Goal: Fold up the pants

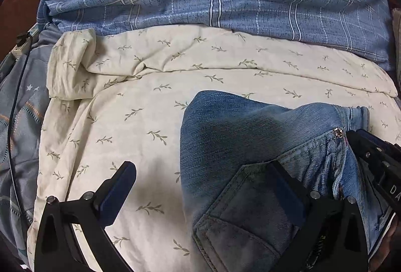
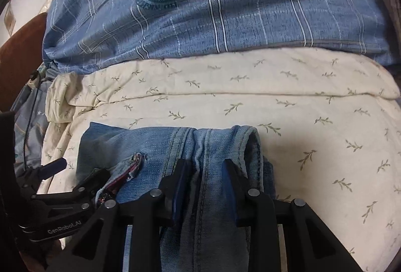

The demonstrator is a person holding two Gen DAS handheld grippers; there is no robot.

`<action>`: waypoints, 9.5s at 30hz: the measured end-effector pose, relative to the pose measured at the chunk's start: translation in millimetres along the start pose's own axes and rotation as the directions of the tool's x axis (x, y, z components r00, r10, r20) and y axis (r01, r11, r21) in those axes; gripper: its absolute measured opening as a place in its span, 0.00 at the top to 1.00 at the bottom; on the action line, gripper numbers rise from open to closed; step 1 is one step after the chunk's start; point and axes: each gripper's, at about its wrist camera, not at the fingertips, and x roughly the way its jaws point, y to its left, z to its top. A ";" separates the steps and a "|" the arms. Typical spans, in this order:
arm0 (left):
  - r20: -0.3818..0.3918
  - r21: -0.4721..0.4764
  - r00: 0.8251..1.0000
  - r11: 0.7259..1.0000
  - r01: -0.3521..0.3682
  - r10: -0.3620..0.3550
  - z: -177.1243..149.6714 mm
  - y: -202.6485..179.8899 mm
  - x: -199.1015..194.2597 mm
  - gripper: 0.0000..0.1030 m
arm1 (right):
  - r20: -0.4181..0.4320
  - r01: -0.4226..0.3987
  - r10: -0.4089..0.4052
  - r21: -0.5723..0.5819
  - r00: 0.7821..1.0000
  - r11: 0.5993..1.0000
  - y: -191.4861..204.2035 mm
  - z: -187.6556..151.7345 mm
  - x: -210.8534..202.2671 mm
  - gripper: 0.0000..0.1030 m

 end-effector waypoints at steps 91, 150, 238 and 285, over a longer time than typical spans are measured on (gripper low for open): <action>0.194 -0.001 0.981 1.000 -0.026 0.026 -90.6 29.6 -88.1 0.00 | 0.218 -0.214 0.174 0.176 0.960 0.961 -53.7 -85.1 -115.6 0.27; 0.157 0.015 0.988 1.000 0.004 -0.007 -88.8 14.5 -79.9 0.00 | 0.193 -0.220 0.183 0.193 0.964 0.956 -61.2 -87.2 -114.8 0.27; 0.089 -0.047 0.994 0.996 0.075 -0.070 -87.3 20.3 -67.4 0.00 | 0.141 -0.237 0.208 0.243 0.968 0.941 -63.5 -88.2 -99.3 0.23; -0.079 -0.071 0.858 0.861 0.503 -0.507 -44.2 36.2 -2.9 0.00 | -0.017 -0.550 0.594 0.354 0.805 0.756 -109.0 -49.2 -12.9 0.21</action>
